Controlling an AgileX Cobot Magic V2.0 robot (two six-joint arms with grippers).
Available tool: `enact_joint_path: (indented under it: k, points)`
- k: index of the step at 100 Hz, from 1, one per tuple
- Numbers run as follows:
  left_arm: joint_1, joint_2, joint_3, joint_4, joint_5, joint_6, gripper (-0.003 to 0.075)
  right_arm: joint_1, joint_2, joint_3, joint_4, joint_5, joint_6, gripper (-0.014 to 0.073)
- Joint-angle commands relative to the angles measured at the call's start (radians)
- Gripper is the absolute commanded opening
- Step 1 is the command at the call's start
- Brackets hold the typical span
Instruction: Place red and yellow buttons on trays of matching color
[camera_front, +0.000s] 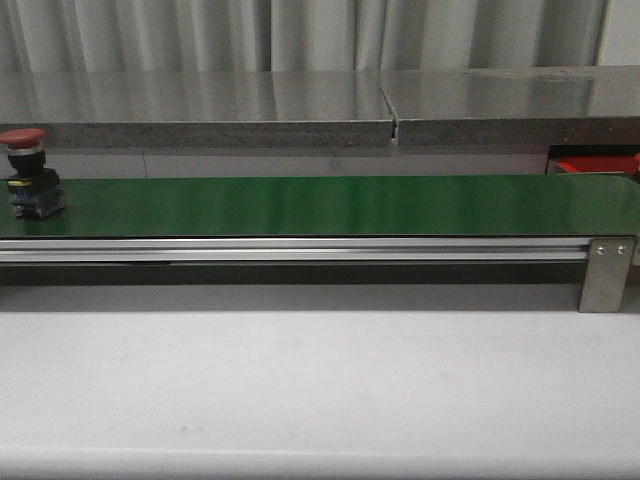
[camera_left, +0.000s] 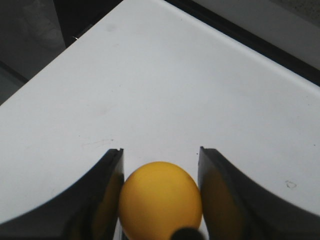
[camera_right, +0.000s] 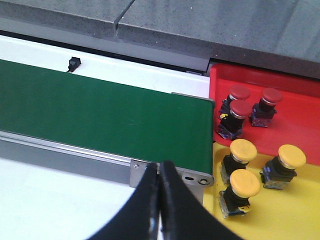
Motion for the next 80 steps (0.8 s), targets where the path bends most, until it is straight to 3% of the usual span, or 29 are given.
enact_joint_path:
  k: [1,31,48,80]
  points:
    - [-0.002,-0.107,-0.032,-0.011,-0.053,-0.003,0.0239,-0.001,-0.003,-0.027,-0.004,-0.069,-0.007,-0.0067]
    - [-0.002,-0.244,0.019,-0.012,0.021,-0.003,0.0239,-0.001,-0.003,-0.027,-0.004,-0.069,-0.007,-0.0067]
    - [-0.013,-0.363,0.155,-0.023,0.003,-0.001,0.0239,-0.001,-0.003,-0.027,-0.004,-0.069,-0.007,-0.0067]
    - [-0.122,-0.525,0.38,-0.057,-0.081,0.018,0.0239,-0.001,-0.003,-0.027,-0.004,-0.069,-0.007,-0.0067]
